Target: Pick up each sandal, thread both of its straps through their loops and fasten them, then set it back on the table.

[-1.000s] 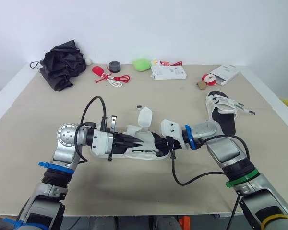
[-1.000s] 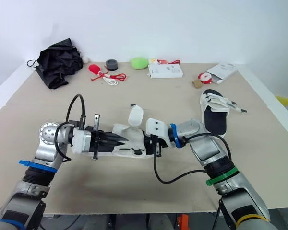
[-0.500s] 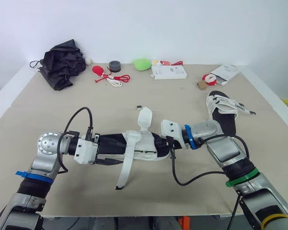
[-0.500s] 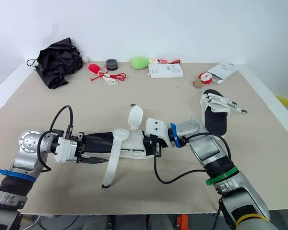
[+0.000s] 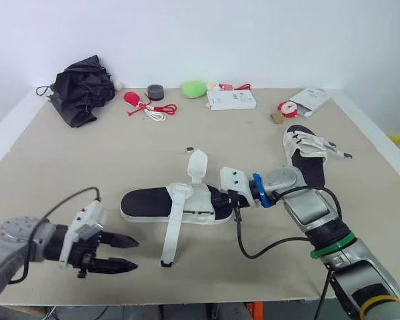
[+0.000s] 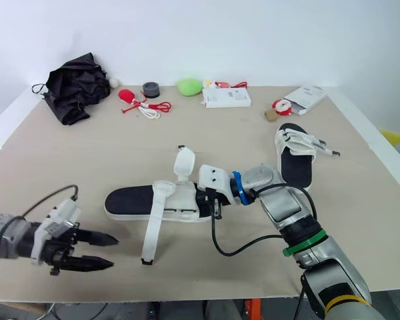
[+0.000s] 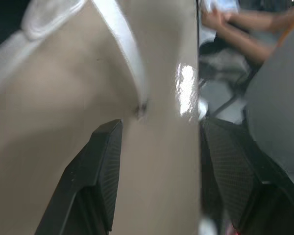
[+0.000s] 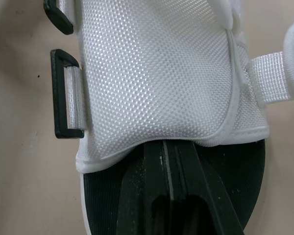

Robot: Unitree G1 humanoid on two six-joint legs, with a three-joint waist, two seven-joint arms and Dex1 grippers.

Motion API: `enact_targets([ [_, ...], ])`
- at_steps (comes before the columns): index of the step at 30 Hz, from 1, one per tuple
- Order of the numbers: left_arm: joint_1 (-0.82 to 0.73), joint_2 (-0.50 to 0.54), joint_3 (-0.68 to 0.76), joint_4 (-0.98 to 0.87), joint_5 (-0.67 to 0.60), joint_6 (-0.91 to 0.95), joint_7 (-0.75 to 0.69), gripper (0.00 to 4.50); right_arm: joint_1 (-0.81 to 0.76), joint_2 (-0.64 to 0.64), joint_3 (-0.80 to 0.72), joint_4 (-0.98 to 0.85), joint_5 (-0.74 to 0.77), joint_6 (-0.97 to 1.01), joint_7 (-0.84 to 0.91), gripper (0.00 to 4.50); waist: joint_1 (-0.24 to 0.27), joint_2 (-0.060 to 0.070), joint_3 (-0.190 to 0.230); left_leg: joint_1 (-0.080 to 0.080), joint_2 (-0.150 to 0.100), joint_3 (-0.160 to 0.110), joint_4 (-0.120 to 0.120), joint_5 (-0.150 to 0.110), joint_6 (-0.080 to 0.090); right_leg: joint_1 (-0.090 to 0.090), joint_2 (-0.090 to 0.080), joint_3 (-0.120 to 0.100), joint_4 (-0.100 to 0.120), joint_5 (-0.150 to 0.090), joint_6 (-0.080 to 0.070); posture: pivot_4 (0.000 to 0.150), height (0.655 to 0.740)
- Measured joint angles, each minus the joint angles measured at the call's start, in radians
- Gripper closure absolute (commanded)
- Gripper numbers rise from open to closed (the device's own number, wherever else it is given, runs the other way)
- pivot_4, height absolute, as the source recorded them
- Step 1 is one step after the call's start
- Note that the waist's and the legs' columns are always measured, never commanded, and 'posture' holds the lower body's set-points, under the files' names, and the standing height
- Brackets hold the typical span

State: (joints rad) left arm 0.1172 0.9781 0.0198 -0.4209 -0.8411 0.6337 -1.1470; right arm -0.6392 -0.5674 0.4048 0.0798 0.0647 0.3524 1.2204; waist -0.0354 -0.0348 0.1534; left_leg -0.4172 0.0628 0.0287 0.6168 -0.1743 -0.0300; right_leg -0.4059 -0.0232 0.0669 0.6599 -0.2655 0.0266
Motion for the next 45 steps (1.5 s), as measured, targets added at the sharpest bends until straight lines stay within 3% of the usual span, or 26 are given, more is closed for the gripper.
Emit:
enact_targets([
  [5,-0.065,-0.147,-0.082,-0.032,0.002,0.118,0.193,1.79,0.013,-0.001,-0.001,-0.034,0.000,0.018,-0.004,4.50,0.002,-0.004,-0.002,0.000,-0.001,0.002,-0.001,-0.002,-0.003,0.000,0.004,-0.001,0.000,0.000,-0.001,0.150,0.7400],
  [10,-0.103,-0.188,-0.127,-0.020,0.051,0.128,0.224,1.79,0.024,-0.008,-0.002,-0.067,0.000,0.038,-0.004,4.50,0.003,-0.003,-0.002,0.000,0.000,0.001,-0.001,-0.006,-0.006,0.000,0.006,-0.001,0.000,-0.004,-0.002,0.150,0.7400],
  [14,-0.120,-0.208,-0.144,0.002,0.079,0.128,0.206,3.54,0.034,-0.011,-0.010,-0.097,0.000,0.064,-0.006,4.50,0.009,-0.003,-0.003,-0.003,0.000,0.001,-0.001,-0.007,-0.006,0.002,0.007,0.001,0.000,-0.005,0.000,0.150,0.7400],
  [17,-0.123,-0.208,-0.144,0.006,0.078,0.131,0.186,4.35,0.036,-0.011,-0.013,-0.101,0.000,0.071,-0.007,4.50,0.009,-0.003,-0.003,-0.003,0.000,0.001,-0.001,-0.008,-0.006,0.002,0.007,0.001,0.000,-0.006,0.000,0.150,0.7400],
  [18,-0.128,-0.206,-0.144,0.006,0.074,0.138,0.163,4.43,0.037,-0.011,-0.015,-0.105,0.000,0.078,-0.009,4.50,0.010,-0.003,-0.003,-0.003,-0.001,0.001,-0.001,-0.008,-0.006,0.002,0.007,0.001,0.000,-0.006,0.000,0.150,0.7400],
  [23,-0.137,-0.181,-0.133,0.003,0.022,0.198,0.123,4.43,0.037,-0.011,-0.015,-0.106,0.000,0.080,-0.010,4.50,0.009,-0.003,-0.003,-0.003,-0.001,0.001,0.000,-0.008,-0.006,0.002,0.007,0.001,0.000,-0.006,0.000,0.150,0.7400],
  [25,-0.185,-0.183,-0.092,0.000,-0.090,0.289,0.124,4.43,0.037,-0.015,-0.016,-0.106,0.000,0.081,-0.010,4.50,0.010,-0.003,-0.003,-0.003,0.000,0.000,0.000,-0.008,-0.006,0.002,0.008,0.000,0.000,-0.006,0.000,0.150,0.7400],
  [27,-0.207,-0.185,-0.075,-0.001,-0.123,0.309,0.132,4.43,0.037,-0.015,-0.016,-0.105,0.000,0.081,-0.011,4.50,0.009,-0.003,-0.003,-0.003,0.000,-0.001,0.000,-0.008,-0.006,0.002,0.008,0.000,0.000,-0.006,0.000,0.150,0.7400],
  [29,-0.353,-0.256,-0.011,0.071,-0.298,0.435,0.239,4.43,0.036,-0.017,-0.015,-0.099,0.000,0.081,-0.016,4.50,0.012,-0.005,-0.002,-0.002,0.000,-0.002,0.003,-0.007,-0.005,0.004,0.009,0.000,0.002,-0.005,0.002,0.150,0.7400],
  [33,-0.536,-0.302,0.042,0.221,-0.420,0.536,0.357,4.43,0.035,-0.011,-0.014,-0.095,0.000,0.081,-0.025,4.50,0.011,-0.006,-0.002,-0.002,-0.001,-0.003,0.004,-0.007,-0.005,0.006,0.011,0.001,0.004,-0.003,0.005,0.150,0.7400],
  [37,-0.662,-0.346,0.044,0.366,-0.393,0.565,0.405,4.43,0.032,-0.001,-0.014,-0.093,0.000,0.080,-0.027,4.50,0.011,-0.006,-0.003,-0.001,-0.001,-0.003,0.004,-0.007,-0.005,0.006,0.012,0.002,0.004,-0.002,0.006,0.150,0.7400],
  [41,-0.693,-0.394,-0.059,0.461,-0.244,0.522,0.371,4.43,0.032,0.007,-0.016,-0.087,0.000,0.078,-0.031,4.50,0.008,-0.005,-0.003,-0.001,0.000,-0.003,0.003,-0.007,-0.005,0.005,0.014,0.003,0.005,-0.002,0.005,0.150,0.7400],
  [45,-0.709,-0.440,-0.051,0.463,-0.260,0.559,0.370,4.43,0.036,0.007,-0.018,-0.088,0.000,0.078,-0.041,4.50,0.009,-0.005,-0.003,-0.001,0.000,-0.003,0.004,-0.007,-0.005,0.006,0.014,0.003,0.005,-0.002,0.005,0.150,0.7400],
])
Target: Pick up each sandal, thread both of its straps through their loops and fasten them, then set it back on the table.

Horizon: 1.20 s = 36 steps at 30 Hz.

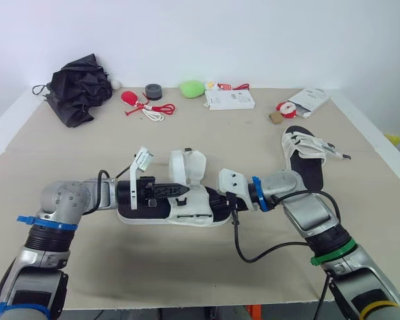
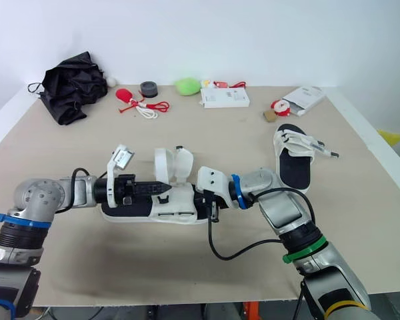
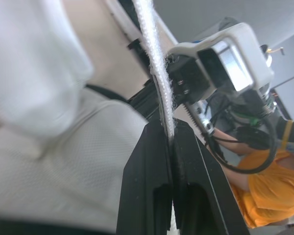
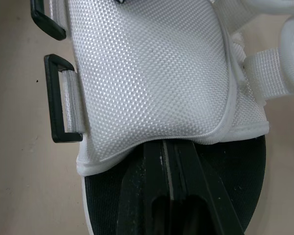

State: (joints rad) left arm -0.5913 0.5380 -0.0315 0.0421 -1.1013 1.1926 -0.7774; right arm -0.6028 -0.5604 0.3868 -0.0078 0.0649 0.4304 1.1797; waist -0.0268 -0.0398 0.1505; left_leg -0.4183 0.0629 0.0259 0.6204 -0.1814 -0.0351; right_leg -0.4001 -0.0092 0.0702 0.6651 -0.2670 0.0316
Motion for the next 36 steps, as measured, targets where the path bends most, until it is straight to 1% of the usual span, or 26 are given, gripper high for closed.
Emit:
enact_targets([
  [2,0.000,-0.008,0.001,0.000,-0.010,0.018,0.000,4.43,0.001,0.000,0.000,-0.001,0.000,0.000,-0.003,4.50,0.000,0.000,0.000,0.000,0.000,0.000,0.000,0.000,0.000,0.000,0.000,0.000,0.000,0.000,0.000,0.150,0.7400],
  [4,0.014,-0.008,0.031,-0.004,-0.028,0.075,0.003,4.43,0.005,0.000,-0.002,-0.002,0.003,0.000,-0.006,4.50,0.000,0.000,0.000,0.000,0.000,0.000,0.000,0.000,0.000,0.000,0.000,0.000,0.000,0.000,0.000,0.150,0.7400],
  [9,0.056,0.008,0.032,-0.041,-0.014,0.091,-0.010,4.43,0.006,0.001,-0.002,-0.002,0.006,0.000,-0.008,4.50,-0.001,0.000,0.000,0.000,0.000,0.000,0.000,0.000,0.000,0.000,0.000,0.001,0.000,0.000,0.000,0.150,0.7400],
  [11,0.089,0.035,0.017,-0.085,0.026,0.064,-0.030,4.43,0.005,0.001,-0.002,-0.002,0.007,0.000,-0.007,4.50,0.000,0.000,0.000,0.000,0.000,0.000,0.000,0.000,0.000,0.000,0.000,0.000,0.000,0.000,0.000,0.150,0.7400],
  [14,0.101,0.039,-0.003,-0.123,0.052,0.046,-0.047,4.43,0.005,0.001,-0.002,-0.001,0.007,0.000,-0.008,4.50,0.000,0.000,0.000,0.001,0.000,0.000,0.000,0.000,0.000,0.000,0.000,0.001,0.000,0.000,0.000,0.150,0.7400],
  [16,0.112,0.061,-0.035,-0.165,0.095,0.004,-0.078,4.43,0.004,0.002,0.000,-0.001,0.007,-0.001,-0.008,4.50,-0.001,0.000,0.000,0.001,0.000,0.000,0.000,0.000,0.000,0.000,0.000,0.001,0.000,0.000,-0.001,0.150,0.7400],
  [19,0.120,0.065,-0.050,-0.183,0.129,-0.033,-0.098,4.43,0.003,0.002,0.000,0.000,0.007,-0.002,-0.007,4.50,-0.001,0.000,0.000,0.001,0.000,0.001,-0.001,0.000,0.000,0.000,0.000,0.001,0.000,-0.001,-0.002,0.150,0.7400],
  [21,0.152,0.062,-0.079,-0.228,0.195,-0.131,-0.125,4.43,0.003,0.002,0.000,0.003,0.007,-0.002,-0.006,4.50,0.000,0.000,0.000,0.001,0.000,0.001,-0.001,0.000,0.000,0.000,0.000,0.001,0.000,-0.001,-0.003,0.150,0.7400],
  [27,0.172,0.060,-0.081,-0.259,0.238,-0.212,-0.153,4.43,0.000,0.002,0.000,0.009,0.007,-0.003,-0.009,4.50,0.000,0.000,0.000,0.002,0.000,0.001,0.000,0.000,0.000,0.000,0.000,0.002,0.000,-0.002,-0.005,0.150,0.7400],
  [28,0.175,0.061,-0.081,-0.261,0.242,-0.217,-0.158,4.18,0.000,0.003,0.000,0.010,0.007,-0.003,-0.009,4.50,0.000,0.000,0.000,0.002,0.000,0.001,0.000,0.000,0.000,0.000,0.000,0.002,0.000,-0.002,-0.005,0.150,0.7400],
  [29,0.206,0.087,-0.096,-0.289,0.300,-0.305,-0.200,3.84,0.000,0.007,0.001,0.010,0.007,-0.004,-0.009,4.50,-0.002,0.000,0.000,0.002,0.000,0.002,0.000,0.000,0.000,0.000,0.000,0.003,0.000,-0.002,-0.005,0.150,0.7400],
  [30,0.219,0.102,-0.115,-0.289,0.379,-0.410,-0.222,3.31,0.000,0.007,0.000,0.011,0.007,-0.004,-0.008,4.50,-0.001,0.000,0.000,0.002,0.000,0.001,-0.001,0.000,0.000,0.000,0.000,0.003,0.000,-0.002,-0.006,0.150,0.7400],
  [31,0.219,0.102,-0.116,-0.288,0.397,-0.433,-0.224,3.13,0.000,0.007,0.000,0.012,0.007,-0.005,-0.008,4.50,-0.001,0.000,0.000,0.002,0.000,0.001,-0.001,0.000,0.000,0.000,0.000,0.003,0.000,-0.002,-0.006,0.150,0.7400],
  [32,0.219,0.102,-0.117,-0.285,0.414,-0.454,-0.229,2.85,0.000,0.007,0.001,0.012,0.007,-0.005,-0.009,4.50,-0.001,0.000,0.000,0.002,0.000,0.002,-0.001,0.000,0.000,0.000,0.000,0.003,0.000,-0.002,-0.006,0.150,0.7400],
  [33,0.218,0.102,-0.118,-0.272,0.439,-0.491,-0.235,2.49,-0.001,0.008,0.001,0.014,0.007,-0.006,-0.009,4.50,-0.001,0.000,0.000,0.003,0.000,0.002,-0.001,0.000,0.000,0.000,0.000,0.003,0.000,-0.002,-0.006,0.150,0.7400],
  [34,0.217,0.102,-0.118,-0.250,0.466,-0.531,-0.238,1.96,-0.001,0.009,0.001,0.016,0.007,-0.008,-0.009,4.50,-0.001,0.000,0.000,0.003,0.000,0.002,0.000,0.000,0.000,0.000,0.000,0.003,0.000,-0.001,-0.006,0.150,0.7400],
  [35,0.216,0.102,-0.117,-0.239,0.478,-0.546,-0.240,1.67,-0.001,0.009,0.001,0.018,0.007,-0.011,-0.009,4.50,-0.001,0.000,0.000,0.003,0.000,0.002,0.000,0.000,0.000,0.000,0.000,0.003,0.000,-0.001,-0.006,0.150,0.7400],
  [36,0.215,0.104,-0.117,-0.238,0.485,-0.554,-0.247,1.47,-0.002,0.009,0.001,0.020,0.007,-0.013,-0.008,4.50,-0.001,0.000,0.000,0.003,0.000,0.002,0.000,0.000,0.000,0.000,0.000,0.003,0.000,-0.001,-0.006,0.150,0.7400],
])
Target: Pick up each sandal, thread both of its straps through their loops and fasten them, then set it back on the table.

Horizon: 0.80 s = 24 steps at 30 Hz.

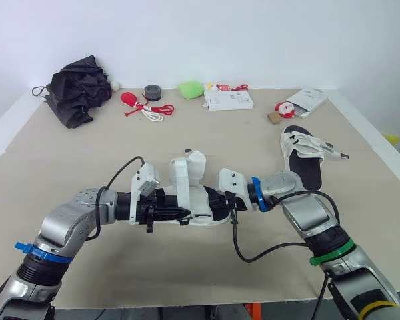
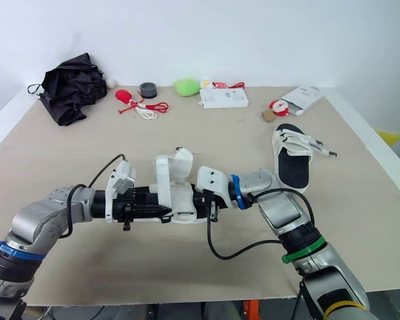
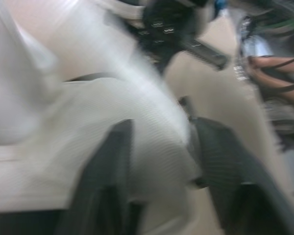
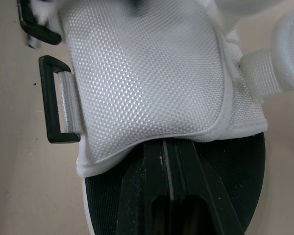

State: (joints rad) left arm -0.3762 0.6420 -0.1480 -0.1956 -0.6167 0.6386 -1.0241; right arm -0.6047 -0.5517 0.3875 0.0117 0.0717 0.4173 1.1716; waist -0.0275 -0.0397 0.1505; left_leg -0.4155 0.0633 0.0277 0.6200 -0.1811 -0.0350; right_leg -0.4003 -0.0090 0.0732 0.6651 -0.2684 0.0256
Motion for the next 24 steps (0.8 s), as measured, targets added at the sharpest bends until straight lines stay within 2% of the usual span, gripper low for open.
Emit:
enact_targets([
  [3,-0.010,0.025,0.023,-0.006,-0.009,0.001,-0.031,1.47,-0.002,0.003,0.001,0.002,0.000,-0.004,0.001,4.50,-0.002,0.000,0.000,0.000,0.000,0.000,0.000,0.000,0.000,-0.001,0.000,0.000,0.000,0.000,0.000,0.150,0.7400],
  [9,0.014,0.186,0.182,-0.108,-0.208,0.155,-0.138,1.47,-0.004,0.010,0.003,0.004,0.000,-0.010,0.003,4.50,-0.010,0.000,0.001,-0.001,0.002,0.000,-0.001,0.000,0.000,-0.002,0.001,0.000,0.000,-0.001,0.000,0.150,0.7400],
  [12,0.052,0.241,0.246,-0.117,-0.271,0.233,-0.139,1.47,-0.006,0.013,0.002,0.015,0.000,-0.015,0.004,4.50,-0.013,0.001,0.001,0.000,0.002,0.000,-0.001,0.000,0.000,-0.002,0.001,0.000,0.000,-0.001,0.000,0.150,0.7400],
  [15,0.053,0.224,0.264,-0.113,-0.305,0.285,-0.092,1.47,-0.009,0.013,0.002,0.026,0.000,-0.019,0.005,4.50,-0.014,0.000,0.001,0.003,0.002,0.000,-0.001,0.000,0.000,-0.002,0.001,-0.001,0.000,-0.001,-0.001,0.150,0.7400],
  [16,0.033,0.149,0.279,-0.082,-0.354,0.361,0.013,1.47,-0.011,0.017,0.003,0.040,-0.001,-0.023,0.004,4.50,-0.014,0.000,0.001,0.007,0.001,0.000,-0.001,0.000,0.000,0.002,0.000,0.000,0.000,-0.001,-0.001,0.150,0.7400],
  [20,0.016,0.034,0.283,-0.048,-0.416,0.487,0.200,1.47,-0.018,0.032,0.007,0.049,-0.001,-0.029,0.004,4.50,-0.018,-0.003,0.003,0.007,0.001,0.000,-0.001,0.000,0.000,0.003,0.001,0.000,0.000,0.001,-0.001,0.150,0.7400],
  [24,0.008,-0.005,0.290,-0.039,-0.445,0.525,0.273,1.47,-0.021,0.033,0.009,0.049,-0.001,-0.032,0.011,4.50,-0.020,-0.003,0.003,0.008,0.001,-0.001,-0.003,0.000,0.000,0.006,0.002,0.000,0.001,0.001,0.002,0.150,0.7400],
])
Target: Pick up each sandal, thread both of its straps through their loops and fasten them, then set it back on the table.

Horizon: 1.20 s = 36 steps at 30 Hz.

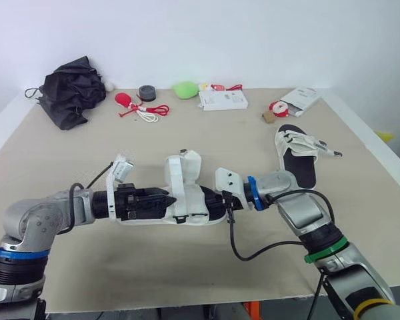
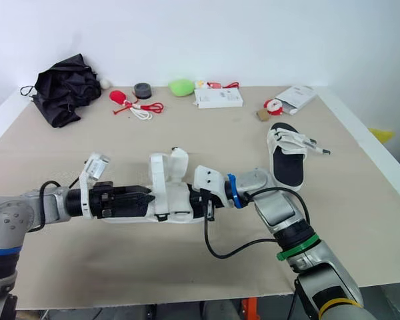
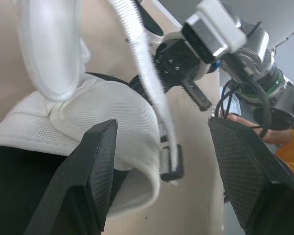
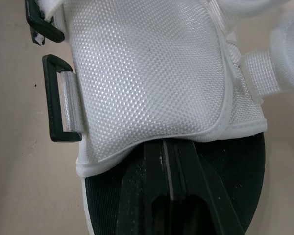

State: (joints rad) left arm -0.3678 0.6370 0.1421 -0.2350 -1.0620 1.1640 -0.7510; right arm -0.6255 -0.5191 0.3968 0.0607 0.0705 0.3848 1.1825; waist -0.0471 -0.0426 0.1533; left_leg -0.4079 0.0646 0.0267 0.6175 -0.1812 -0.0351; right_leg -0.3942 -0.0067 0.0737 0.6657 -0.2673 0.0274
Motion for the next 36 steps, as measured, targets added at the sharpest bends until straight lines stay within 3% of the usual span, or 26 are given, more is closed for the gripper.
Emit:
enact_targets([
  [1,-0.018,-0.057,0.014,0.029,-0.028,0.039,0.083,1.47,0.000,0.000,0.000,0.000,0.000,-0.001,-0.001,4.50,0.000,0.000,0.000,0.000,0.000,-0.001,0.000,0.000,0.000,0.000,0.001,0.000,0.000,0.000,0.000,0.150,0.7400],
  [11,-0.107,-0.152,0.023,0.080,-0.059,0.081,0.184,1.47,0.003,-0.002,-0.001,-0.001,0.000,-0.001,-0.007,4.50,0.000,0.000,0.000,0.000,-0.001,0.000,0.001,0.000,0.000,0.001,0.000,0.000,0.000,-0.001,-0.002,0.150,0.7400],
  [14,-0.109,-0.160,0.021,0.087,-0.059,0.081,0.188,2.28,0.005,-0.002,-0.002,-0.003,0.000,-0.001,-0.008,4.50,0.000,0.000,0.000,0.000,-0.001,0.000,0.000,0.000,0.000,0.001,0.000,0.000,0.000,0.000,-0.001,0.150,0.7400],
  [17,-0.109,-0.156,0.021,0.088,-0.058,0.081,0.181,3.79,0.009,-0.002,-0.004,-0.007,0.000,-0.001,-0.011,4.50,0.000,0.000,0.000,0.000,-0.001,0.000,0.000,0.000,0.000,0.001,0.000,0.000,0.000,0.000,-0.001,0.150,0.7400],
  [19,-0.109,-0.153,0.021,0.088,-0.058,0.081,0.175,4.44,0.010,-0.002,-0.005,-0.008,0.000,-0.001,-0.012,4.50,0.000,0.000,0.000,0.000,-0.001,0.000,0.000,0.000,0.000,0.001,0.000,0.000,0.000,-0.001,-0.002,0.150,0.7400],
  [28,-0.090,-0.117,-0.027,0.048,-0.054,0.088,0.127,4.44,0.011,-0.002,-0.005,-0.009,0.000,-0.001,-0.011,4.50,0.000,0.000,0.000,0.000,-0.001,0.000,0.000,0.000,-0.001,0.001,0.000,0.001,0.000,-0.001,-0.002,0.150,0.7400],
  [36,-0.024,-0.014,-0.188,-0.055,0.099,-0.019,0.000,4.44,0.012,-0.002,-0.003,-0.012,0.000,-0.001,-0.012,4.50,0.000,0.000,0.000,0.000,-0.001,0.000,0.000,-0.001,-0.001,0.000,-0.001,0.001,-0.001,-0.002,-0.004,0.150,0.7400],
])
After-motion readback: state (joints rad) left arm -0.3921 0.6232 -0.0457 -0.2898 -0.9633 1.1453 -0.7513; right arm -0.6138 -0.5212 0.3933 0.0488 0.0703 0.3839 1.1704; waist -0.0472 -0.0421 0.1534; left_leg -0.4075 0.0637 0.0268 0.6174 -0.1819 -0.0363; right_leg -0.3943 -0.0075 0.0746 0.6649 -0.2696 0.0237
